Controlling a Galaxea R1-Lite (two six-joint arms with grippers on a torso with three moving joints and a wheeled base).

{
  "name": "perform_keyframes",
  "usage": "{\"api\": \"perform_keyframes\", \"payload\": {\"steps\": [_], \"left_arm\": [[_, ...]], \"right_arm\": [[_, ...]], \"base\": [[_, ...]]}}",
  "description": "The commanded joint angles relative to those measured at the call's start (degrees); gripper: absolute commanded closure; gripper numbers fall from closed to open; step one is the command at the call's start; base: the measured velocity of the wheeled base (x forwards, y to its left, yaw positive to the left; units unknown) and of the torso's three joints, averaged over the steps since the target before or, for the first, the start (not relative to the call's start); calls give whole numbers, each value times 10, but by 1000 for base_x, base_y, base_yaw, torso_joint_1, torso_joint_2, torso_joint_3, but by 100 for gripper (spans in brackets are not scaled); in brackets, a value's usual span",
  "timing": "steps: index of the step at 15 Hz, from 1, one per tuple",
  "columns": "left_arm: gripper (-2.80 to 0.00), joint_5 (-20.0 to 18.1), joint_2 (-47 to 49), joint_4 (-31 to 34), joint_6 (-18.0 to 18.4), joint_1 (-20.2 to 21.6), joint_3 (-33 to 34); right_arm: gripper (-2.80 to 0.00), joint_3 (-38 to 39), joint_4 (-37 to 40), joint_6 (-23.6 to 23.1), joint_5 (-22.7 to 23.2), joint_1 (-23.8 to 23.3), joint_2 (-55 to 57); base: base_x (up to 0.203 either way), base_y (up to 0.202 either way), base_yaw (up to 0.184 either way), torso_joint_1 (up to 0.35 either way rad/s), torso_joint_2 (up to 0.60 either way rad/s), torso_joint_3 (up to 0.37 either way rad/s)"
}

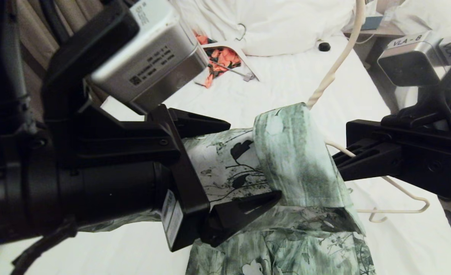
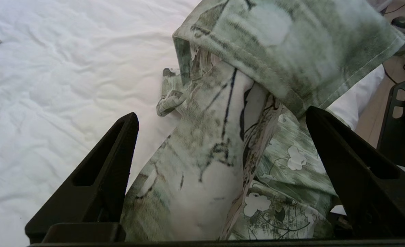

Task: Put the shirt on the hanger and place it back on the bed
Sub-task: Hook the other side of the shirt onto the hanger

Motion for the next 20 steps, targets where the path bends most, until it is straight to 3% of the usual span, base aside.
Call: {"api": "perform_keyframes", "payload": {"steps": [1, 4, 5, 20], "left_arm": [[-280, 0, 10, 0, 1, 1, -6], [-280, 0, 19, 0, 1, 3, -21], [0, 0, 22, 0, 1, 3, -21], [0, -1, 26, 1, 1, 2, -17]], "right_arm": [[0, 1, 0, -1, 5, 0, -3], [0, 0, -2, 7, 4, 0, -4], [0, -2, -2, 10, 4, 0, -5], [0, -2, -6, 13, 4, -3, -7]], "base": [[0, 0, 0, 0, 0, 0], [0, 0, 0, 0, 0, 0], [0, 0, 0, 0, 0, 0], [0, 0, 0, 0, 0, 0]]}}
